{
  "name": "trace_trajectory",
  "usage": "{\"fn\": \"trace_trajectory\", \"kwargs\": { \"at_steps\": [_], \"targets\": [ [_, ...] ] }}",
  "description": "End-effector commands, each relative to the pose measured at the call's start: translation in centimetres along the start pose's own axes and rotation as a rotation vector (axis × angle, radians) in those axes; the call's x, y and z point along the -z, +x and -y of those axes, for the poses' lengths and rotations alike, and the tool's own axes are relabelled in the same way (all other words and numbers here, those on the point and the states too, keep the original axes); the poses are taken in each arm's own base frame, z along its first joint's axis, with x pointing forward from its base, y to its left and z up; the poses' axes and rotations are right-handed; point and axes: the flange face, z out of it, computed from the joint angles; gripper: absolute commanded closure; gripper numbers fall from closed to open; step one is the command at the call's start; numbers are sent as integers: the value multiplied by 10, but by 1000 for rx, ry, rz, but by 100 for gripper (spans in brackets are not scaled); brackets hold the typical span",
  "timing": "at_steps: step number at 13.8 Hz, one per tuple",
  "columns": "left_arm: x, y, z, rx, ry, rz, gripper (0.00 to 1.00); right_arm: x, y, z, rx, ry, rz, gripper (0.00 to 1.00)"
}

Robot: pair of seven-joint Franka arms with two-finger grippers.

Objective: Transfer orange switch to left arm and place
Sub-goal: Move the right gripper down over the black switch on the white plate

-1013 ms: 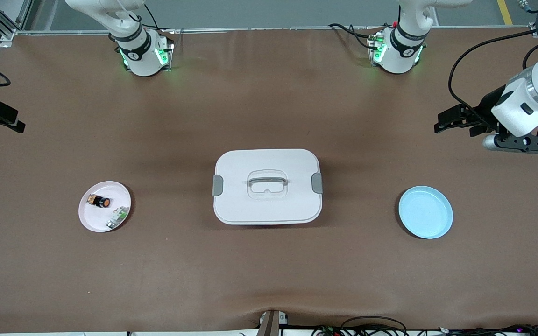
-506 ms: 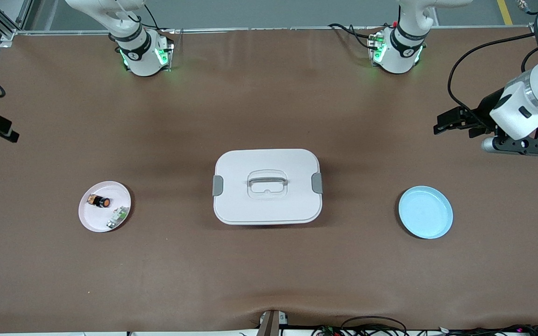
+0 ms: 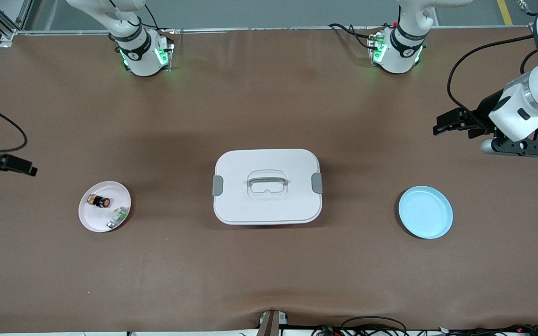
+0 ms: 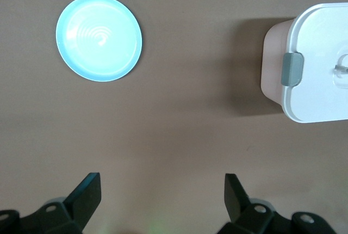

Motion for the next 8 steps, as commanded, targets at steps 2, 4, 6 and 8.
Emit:
{"fn": "trace_trajectory", "kwargs": {
  "at_steps": [2,4,6,8],
  "targets": [
    [3,-2,1,-4,-14,3,0,-49,24,-3,41,2,29,0],
    [2,-2,2,-4,-14,3,0,-78,23,-6,30,8,58,0],
    [2,-2,1,-4,-16,3,0,-124,15,-11,7,22,43,0],
    [2,-1,1,-4,-16,2,0,-158,8,-13,-41,76,21,0]
  ]
}}
